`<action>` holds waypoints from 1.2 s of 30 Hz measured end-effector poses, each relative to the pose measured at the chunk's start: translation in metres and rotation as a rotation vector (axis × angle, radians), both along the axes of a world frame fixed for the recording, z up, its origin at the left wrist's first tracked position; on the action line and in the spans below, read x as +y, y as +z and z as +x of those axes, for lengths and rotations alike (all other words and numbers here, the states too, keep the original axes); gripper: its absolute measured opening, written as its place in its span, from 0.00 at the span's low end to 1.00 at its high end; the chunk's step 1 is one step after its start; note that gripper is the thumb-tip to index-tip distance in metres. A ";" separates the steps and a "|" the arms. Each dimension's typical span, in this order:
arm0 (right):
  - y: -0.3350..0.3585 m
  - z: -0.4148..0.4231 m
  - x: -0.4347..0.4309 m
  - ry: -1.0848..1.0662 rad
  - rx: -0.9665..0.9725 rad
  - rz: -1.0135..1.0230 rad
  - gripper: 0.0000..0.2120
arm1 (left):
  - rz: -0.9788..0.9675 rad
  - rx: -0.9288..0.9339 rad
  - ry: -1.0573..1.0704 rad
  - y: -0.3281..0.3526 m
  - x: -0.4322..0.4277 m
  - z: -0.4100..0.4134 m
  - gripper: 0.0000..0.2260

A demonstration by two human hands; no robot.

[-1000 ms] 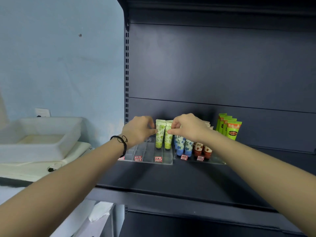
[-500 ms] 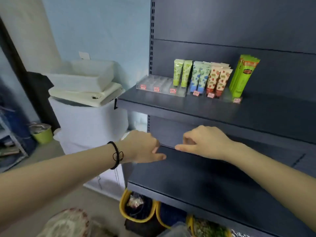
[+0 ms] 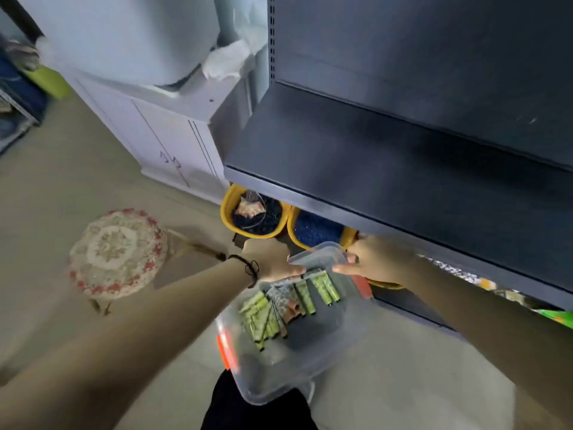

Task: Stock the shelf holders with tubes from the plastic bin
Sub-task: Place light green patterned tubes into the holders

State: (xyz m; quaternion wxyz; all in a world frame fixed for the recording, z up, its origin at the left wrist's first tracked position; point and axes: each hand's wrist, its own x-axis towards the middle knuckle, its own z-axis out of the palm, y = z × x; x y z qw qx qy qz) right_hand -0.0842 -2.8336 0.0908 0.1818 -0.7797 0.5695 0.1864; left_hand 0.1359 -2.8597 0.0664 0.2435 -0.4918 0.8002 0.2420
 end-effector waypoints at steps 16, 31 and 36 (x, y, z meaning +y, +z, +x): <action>-0.336 -0.007 0.020 -0.779 -0.370 0.401 0.23 | 0.391 0.378 0.912 -0.308 0.040 -0.045 0.22; -0.414 0.003 0.021 -0.827 -0.291 0.257 0.24 | 0.258 0.438 1.339 -0.387 0.048 -0.104 0.07; -0.421 0.003 0.019 -0.837 -0.295 0.206 0.25 | 0.198 0.457 1.357 -0.386 0.049 -0.109 0.09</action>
